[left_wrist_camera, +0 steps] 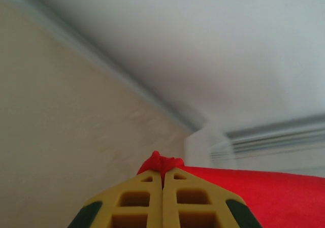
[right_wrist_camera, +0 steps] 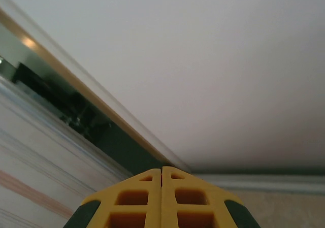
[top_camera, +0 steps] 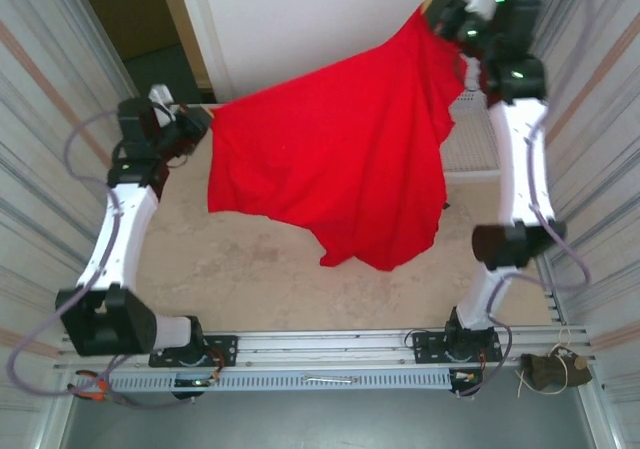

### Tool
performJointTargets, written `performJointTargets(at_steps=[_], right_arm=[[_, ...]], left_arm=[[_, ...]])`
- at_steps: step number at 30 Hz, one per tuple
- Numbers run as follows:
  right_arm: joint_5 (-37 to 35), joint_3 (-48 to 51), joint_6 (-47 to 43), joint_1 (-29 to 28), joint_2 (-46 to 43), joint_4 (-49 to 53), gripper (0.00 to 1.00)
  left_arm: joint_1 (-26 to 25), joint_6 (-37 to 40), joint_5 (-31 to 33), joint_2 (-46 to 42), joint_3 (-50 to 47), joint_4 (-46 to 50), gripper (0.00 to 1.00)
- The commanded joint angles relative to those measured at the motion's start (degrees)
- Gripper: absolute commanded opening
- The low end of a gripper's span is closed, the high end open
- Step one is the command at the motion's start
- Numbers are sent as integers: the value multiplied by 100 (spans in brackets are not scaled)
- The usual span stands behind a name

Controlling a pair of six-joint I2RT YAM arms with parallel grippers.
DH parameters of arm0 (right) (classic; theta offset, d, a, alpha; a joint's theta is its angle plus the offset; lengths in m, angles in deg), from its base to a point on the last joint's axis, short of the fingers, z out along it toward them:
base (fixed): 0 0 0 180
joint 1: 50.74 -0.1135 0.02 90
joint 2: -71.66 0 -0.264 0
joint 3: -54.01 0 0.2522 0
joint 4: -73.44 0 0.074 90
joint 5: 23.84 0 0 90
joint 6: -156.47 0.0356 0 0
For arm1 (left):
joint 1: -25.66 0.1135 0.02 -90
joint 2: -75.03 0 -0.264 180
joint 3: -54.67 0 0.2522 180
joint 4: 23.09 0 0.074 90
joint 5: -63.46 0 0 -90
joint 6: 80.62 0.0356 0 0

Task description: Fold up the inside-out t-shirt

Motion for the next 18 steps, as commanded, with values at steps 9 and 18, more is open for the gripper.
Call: performJointTargets(at_steps=[9,18], right_arm=[[-192,-1560,-136,-345,2497,999,60],[-543,3746,-370,-885,-1133,-2,66]], left_arm=[[89,472,713,1654,-97,-530,1],[303,1113,710,1359,251,151,73]])
